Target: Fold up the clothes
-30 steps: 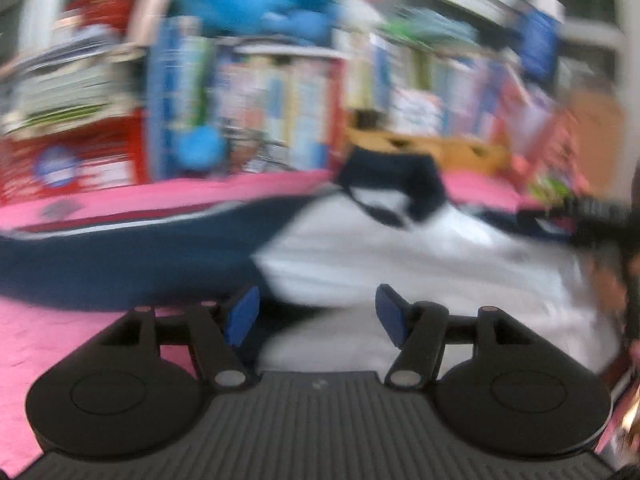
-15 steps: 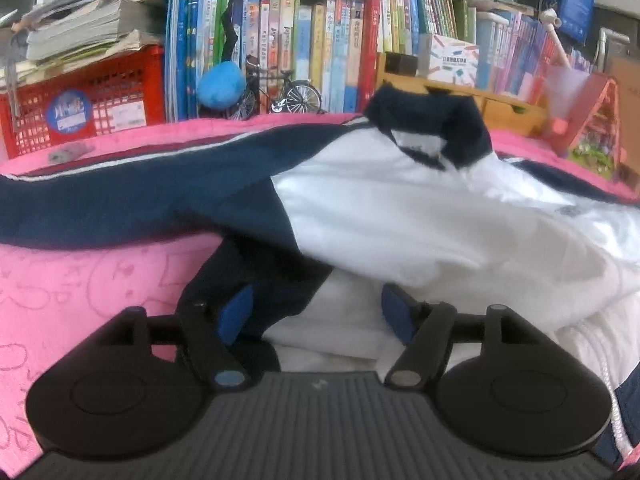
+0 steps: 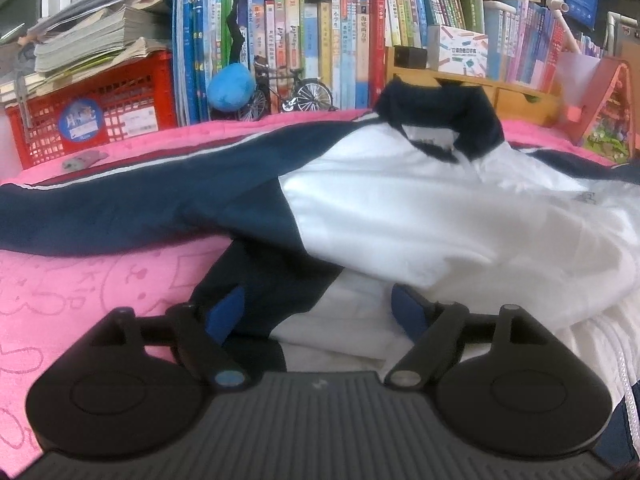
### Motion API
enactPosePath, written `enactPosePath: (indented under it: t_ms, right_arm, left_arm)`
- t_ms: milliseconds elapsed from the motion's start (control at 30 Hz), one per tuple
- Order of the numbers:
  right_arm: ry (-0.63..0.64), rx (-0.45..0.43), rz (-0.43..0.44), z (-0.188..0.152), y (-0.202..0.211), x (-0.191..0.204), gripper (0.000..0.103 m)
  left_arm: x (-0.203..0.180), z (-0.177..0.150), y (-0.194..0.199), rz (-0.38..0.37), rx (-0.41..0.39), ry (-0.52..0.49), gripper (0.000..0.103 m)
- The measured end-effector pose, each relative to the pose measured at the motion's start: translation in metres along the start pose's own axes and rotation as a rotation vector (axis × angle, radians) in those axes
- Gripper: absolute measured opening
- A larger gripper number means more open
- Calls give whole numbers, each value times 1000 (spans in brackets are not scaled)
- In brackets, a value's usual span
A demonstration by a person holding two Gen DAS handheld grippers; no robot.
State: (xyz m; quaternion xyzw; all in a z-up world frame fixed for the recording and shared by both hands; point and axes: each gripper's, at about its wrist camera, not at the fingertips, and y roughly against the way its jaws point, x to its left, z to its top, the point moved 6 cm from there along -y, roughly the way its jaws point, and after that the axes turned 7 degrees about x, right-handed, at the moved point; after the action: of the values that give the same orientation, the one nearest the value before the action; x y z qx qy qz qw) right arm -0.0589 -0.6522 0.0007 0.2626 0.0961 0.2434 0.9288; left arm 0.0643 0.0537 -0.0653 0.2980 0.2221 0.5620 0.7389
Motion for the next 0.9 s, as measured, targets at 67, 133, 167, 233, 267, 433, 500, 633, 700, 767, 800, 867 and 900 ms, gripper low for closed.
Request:
enactPosePath:
  t_ms: [67, 133, 167, 233, 267, 433, 500, 633, 700, 767, 800, 867, 900]
  right_arm:
    - [36, 31, -31, -13, 4, 7, 41]
    - [87, -18, 37, -28, 30, 24, 73]
    - [111, -34, 90, -33, 43, 35, 73]
    - [178, -20, 298, -39, 68, 78, 78]
    - [219, -6, 419, -42, 83, 105, 81]
    - [373, 130, 878, -63, 151, 261, 89]
    - [413, 176, 967, -71, 168, 316, 94]
    - [506, 132, 867, -80, 160, 380, 56]
    - [551, 109, 816, -85, 156, 412, 11]
    - [595, 87, 765, -89, 152, 443, 10]
    - [618, 76, 739, -91, 150, 459, 9]
    - [661, 54, 687, -96, 146, 491, 9]
    - [667, 49, 670, -95, 142, 503, 9]
  left_arm:
    - [0, 0, 0, -2, 1, 3, 82]
    - [0, 0, 0, -4, 2, 5, 82]
    - [0, 0, 0, -4, 2, 6, 82]
    - [-1, 0, 0, -3, 2, 6, 82]
    - [-1, 0, 0, -3, 2, 6, 82]
    - [0, -2, 1, -10, -4, 23, 82]
    - [1, -4, 3, -15, -15, 32, 82]
    - [4, -5, 6, -46, -27, 62, 82]
    - [5, -5, 7, -64, -30, 76, 82]
    - [6, -4, 8, -77, -32, 85, 82]
    - [7, -5, 8, -82, -33, 89, 83]
    - [7, -5, 9, -88, -35, 91, 83]
    - [7, -5, 9, -91, -36, 92, 83]
